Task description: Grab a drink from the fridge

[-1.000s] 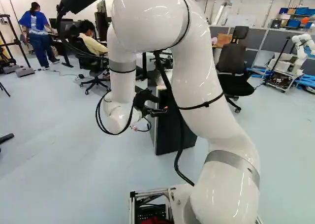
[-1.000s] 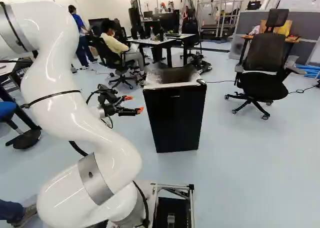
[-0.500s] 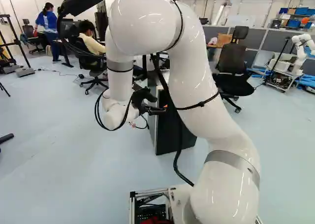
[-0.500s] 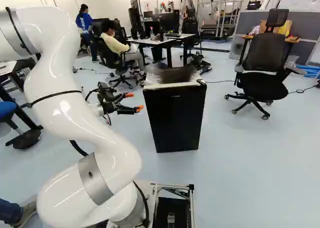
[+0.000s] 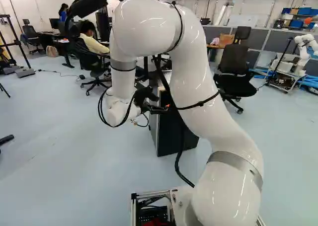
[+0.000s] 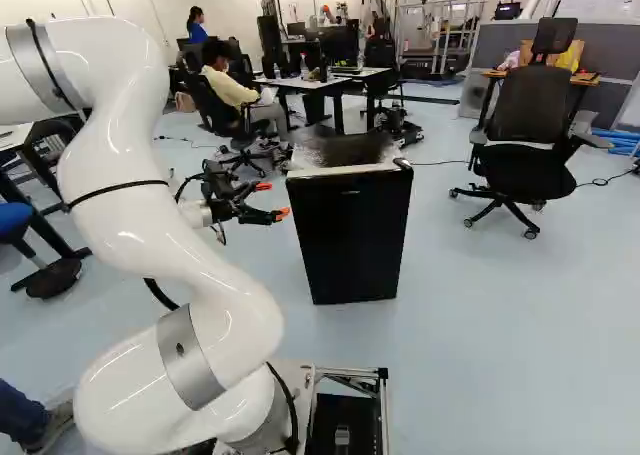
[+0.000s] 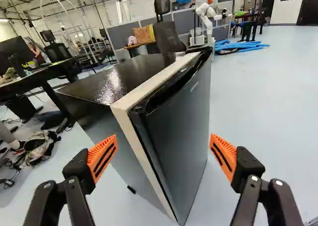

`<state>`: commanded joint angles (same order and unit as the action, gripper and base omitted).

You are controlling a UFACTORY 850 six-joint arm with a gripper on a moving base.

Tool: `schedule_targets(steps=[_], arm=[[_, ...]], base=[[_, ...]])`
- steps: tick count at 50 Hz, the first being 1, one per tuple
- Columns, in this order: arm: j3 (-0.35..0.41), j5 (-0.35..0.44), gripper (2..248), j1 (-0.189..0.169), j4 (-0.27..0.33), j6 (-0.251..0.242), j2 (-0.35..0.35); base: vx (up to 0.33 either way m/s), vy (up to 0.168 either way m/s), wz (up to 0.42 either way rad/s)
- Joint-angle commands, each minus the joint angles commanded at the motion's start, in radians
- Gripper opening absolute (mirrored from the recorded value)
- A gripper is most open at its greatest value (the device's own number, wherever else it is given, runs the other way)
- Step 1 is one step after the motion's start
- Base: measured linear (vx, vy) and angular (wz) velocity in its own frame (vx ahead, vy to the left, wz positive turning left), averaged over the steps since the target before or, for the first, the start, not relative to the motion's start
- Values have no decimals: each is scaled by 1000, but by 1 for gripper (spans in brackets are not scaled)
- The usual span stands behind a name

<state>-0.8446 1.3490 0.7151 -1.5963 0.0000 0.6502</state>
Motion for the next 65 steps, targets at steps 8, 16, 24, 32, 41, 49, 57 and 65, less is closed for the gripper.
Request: schedule_targets(steps=[8,16,24,32,41,49,57,65], arm=[[0,0,247,0,0,0,0],[0,0,247,0,0,-6,0],[0,0,247,0,0,-67,0],[0,0,247,0,0,-70,0],[0,0,247,0,0,-70,0],[0,0,247,0,0,-70,0],[-10,0,247,-9,0,-70,5],[-25,0,247,-22,0,-70,12]], base=[[0,0,0],[0,0,0],[0,0,0],[0,0,0],[0,0,0],[0,0,0],[0,0,0],[0,0,0]])
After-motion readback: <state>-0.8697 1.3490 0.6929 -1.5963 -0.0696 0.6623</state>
